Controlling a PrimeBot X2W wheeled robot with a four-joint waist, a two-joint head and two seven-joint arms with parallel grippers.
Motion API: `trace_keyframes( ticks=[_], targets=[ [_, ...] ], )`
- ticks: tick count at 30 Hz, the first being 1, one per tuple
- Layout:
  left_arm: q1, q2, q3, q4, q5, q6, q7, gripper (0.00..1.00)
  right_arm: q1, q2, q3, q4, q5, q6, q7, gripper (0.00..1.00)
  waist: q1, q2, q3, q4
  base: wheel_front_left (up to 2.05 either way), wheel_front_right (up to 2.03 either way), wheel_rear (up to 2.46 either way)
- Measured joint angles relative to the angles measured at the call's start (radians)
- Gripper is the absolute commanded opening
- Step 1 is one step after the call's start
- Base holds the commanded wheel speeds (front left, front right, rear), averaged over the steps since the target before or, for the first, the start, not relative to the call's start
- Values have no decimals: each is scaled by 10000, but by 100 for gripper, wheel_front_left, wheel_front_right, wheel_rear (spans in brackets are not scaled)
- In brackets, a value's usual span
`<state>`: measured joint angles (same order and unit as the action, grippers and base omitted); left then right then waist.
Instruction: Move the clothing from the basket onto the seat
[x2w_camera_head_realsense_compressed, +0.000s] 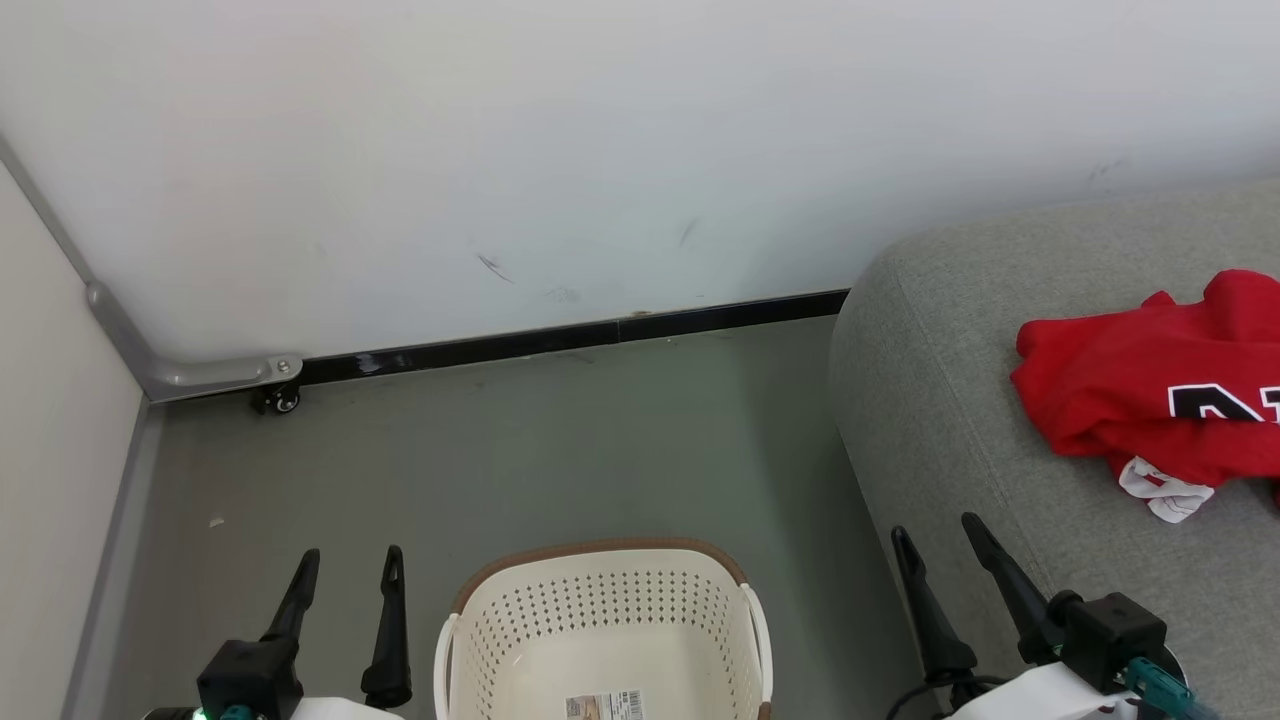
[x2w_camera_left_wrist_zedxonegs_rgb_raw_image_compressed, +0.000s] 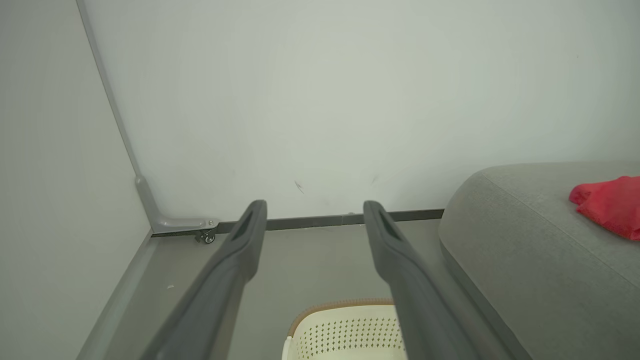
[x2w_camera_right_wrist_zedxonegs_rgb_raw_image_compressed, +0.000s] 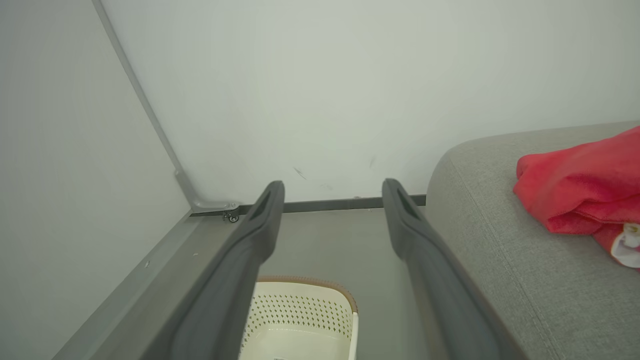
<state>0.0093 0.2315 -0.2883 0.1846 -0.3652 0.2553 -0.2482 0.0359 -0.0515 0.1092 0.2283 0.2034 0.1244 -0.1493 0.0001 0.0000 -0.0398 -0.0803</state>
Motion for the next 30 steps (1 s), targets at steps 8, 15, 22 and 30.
trace_keyframes(
  ticks=[8, 15, 22, 30],
  targets=[
    [-3, -2, -102, 61, 92, -4, 0, 100, 113, 8, -159, -58, 2, 0, 0, 100, 0, 0, 22, 24, 0, 0, 0],
    [-78, -6, -102, 73, 92, -2, 0, 100, 119, 12, -267, -88, 4, 0, 0, 100, 0, 0, 39, 34, 0, 0, 0],
    [-116, -40, -75, 150, 90, 0, 0, 100, 255, 21, -364, -197, 4, 0, 2, 100, 0, 0, 49, 46, 0, 0, 0],
    [-163, -71, 15, 286, 90, 61, 0, 100, 255, 27, -372, -276, 4, 0, 13, 100, 0, 0, 56, 85, 0, 0, 0]
  ],
)
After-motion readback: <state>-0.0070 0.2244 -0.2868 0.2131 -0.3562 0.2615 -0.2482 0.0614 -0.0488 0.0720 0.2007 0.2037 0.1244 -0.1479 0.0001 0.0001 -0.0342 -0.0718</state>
